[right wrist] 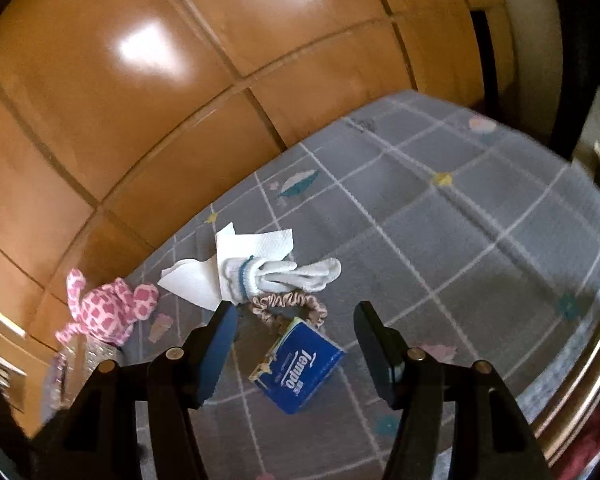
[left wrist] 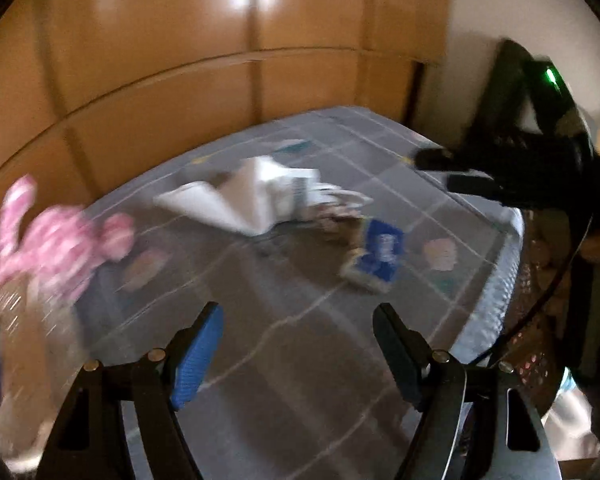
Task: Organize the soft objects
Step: 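Withdraw the right tool from the tray and move both tools back over the bed, then grasp the blue Tempo tissue pack with the left tool while the right tool grasps the brown scrunchie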
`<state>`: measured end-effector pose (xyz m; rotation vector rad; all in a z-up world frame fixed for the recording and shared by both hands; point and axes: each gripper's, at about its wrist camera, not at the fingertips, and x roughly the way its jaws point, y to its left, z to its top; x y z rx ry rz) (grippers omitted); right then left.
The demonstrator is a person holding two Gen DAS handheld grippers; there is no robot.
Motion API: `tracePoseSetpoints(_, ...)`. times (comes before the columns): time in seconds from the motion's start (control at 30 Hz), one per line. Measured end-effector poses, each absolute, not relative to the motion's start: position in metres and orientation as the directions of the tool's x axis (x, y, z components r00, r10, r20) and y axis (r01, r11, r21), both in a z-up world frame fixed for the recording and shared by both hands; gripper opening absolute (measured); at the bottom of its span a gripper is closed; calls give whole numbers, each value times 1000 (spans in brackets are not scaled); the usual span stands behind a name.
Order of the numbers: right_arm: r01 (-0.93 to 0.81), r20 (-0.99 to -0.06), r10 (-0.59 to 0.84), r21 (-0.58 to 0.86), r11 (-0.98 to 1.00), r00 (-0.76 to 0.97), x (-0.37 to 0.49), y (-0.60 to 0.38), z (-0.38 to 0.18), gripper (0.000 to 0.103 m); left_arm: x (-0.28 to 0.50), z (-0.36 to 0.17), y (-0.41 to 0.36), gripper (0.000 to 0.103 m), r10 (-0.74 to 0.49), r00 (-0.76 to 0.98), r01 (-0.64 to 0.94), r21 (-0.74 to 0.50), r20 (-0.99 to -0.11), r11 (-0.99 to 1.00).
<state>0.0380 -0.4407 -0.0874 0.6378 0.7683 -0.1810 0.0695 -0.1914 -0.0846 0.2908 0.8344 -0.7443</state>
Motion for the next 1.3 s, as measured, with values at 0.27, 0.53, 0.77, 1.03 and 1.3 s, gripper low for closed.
tracePoseSetpoints(0.27, 392, -658, 98, 554, 735, 747, 32, -456, -92, 62, 80, -121, -284, 78, -471, 333, 821, 6, -817, 570)
tracePoseSetpoints(0.53, 398, -640, 124, 605, 690, 759, 29, -464, -98, 62, 97, -150, -327, 63, -424, 307, 843, 36, -852, 536)
tracePoseSetpoints(0.77, 437, -678, 161, 618, 653, 717, 34, -469, -108, 62, 98, -156, -309, 54, -465, 239, 826, -74, -852, 560)
tracePoseSetpoints(1.03, 420, -798, 228, 508, 752, 557, 76, -445, -121, 62, 104, -152, -237, 54, -464, 247, 724, -156, -851, 672)
tracePoseSetpoints(1.3, 256, -893, 105, 236, 938, 437, 138, -401, -131, 62, 126, -121, -197, 54, -463, 321, 632, -178, -826, 755)
